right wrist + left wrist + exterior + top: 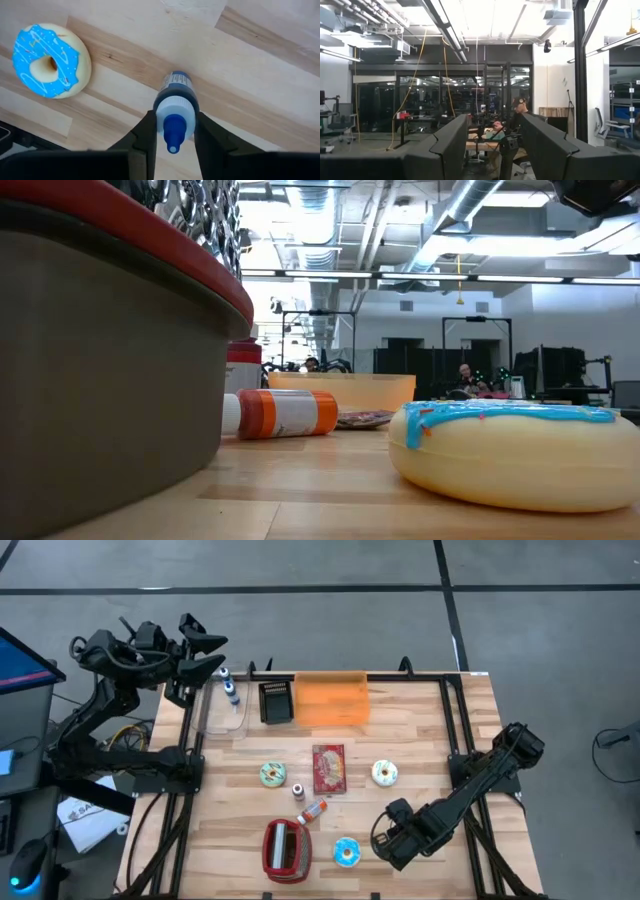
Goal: Pick & Place Food Item
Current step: Put the blue food coloring bottle into the transparent bin
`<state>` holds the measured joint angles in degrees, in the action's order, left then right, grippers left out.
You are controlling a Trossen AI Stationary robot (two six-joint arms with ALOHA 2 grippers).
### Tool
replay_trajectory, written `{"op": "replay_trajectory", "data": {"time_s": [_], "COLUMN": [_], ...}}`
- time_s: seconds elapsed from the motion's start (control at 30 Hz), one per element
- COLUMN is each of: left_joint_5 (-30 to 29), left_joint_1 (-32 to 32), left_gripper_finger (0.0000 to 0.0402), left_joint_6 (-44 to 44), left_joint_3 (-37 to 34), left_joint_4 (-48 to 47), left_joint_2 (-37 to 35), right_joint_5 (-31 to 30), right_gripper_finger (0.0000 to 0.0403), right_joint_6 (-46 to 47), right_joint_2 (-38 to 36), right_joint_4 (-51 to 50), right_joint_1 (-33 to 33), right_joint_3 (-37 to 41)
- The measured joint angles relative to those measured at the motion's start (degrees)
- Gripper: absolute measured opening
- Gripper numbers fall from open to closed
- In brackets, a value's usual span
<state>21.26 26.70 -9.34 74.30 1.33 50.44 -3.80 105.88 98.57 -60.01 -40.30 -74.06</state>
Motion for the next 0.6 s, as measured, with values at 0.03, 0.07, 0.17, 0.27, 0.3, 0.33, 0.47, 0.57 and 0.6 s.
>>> {"op": "replay_trajectory", "data": {"time_s": [0.03, 0.07, 0.17, 0.27, 0.3, 0.33, 0.47, 0.57, 0.6], "left_joint_5": [0.0, -0.1, -0.2, -0.3, -0.3, -0.5, -1.8, -4.2, -5.6], "left_joint_1": [0.0, 0.0, 0.0, 0.0, 0.0, 0.0, 0.0, 0.0, 0.0], "left_gripper_finger": [0.0182, 0.0182, 0.0182, 0.0182, 0.0182, 0.0181, 0.017, 0.0157, 0.0153], "left_joint_6": [0.1, 0.1, 0.1, 0.1, 0.1, 0.1, 1.2, 2.9, 3.4], "left_joint_3": [0.0, 0.0, 0.0, 0.0, 0.0, 0.0, 0.0, 0.0, 0.0], "left_joint_4": [-0.2, -0.6, -1.3, -2.2, -3.0, -3.6, -7.6, -10.7, -11.4], "left_joint_2": [-0.3, -0.5, -0.9, -1.1, -1.2, -1.2, -1.3, -1.9, -2.2], "right_joint_5": [0.5, 0.9, 1.0, 0.7, 0.3, -0.2, -2.4, -3.5, -3.6], "right_gripper_finger": [0.0089, 0.0089, 0.0089, 0.0089, 0.0089, 0.0089, 0.0088, 0.0088, 0.0088], "right_joint_6": [-0.8, -1.8, -5.8, -11.9, -14.3, -17.1, -29.2, -39.0, -42.2], "right_joint_2": [-0.1, -0.2, -0.8, -1.6, -2.2, -2.7, -5.6, -7.9, -8.2], "right_joint_4": [-0.2, -0.5, -1.9, -5.5, -6.6, -7.9, -8.8, -8.2, -7.6], "right_joint_1": [0.4, 0.9, 3.1, 6.3, 7.6, 9.0, 17.0, 24.4, 26.9], "right_joint_3": [0.0, 0.0, 0.0, -1.7, -2.3, -2.8, -5.0, -7.1, -8.0]}}
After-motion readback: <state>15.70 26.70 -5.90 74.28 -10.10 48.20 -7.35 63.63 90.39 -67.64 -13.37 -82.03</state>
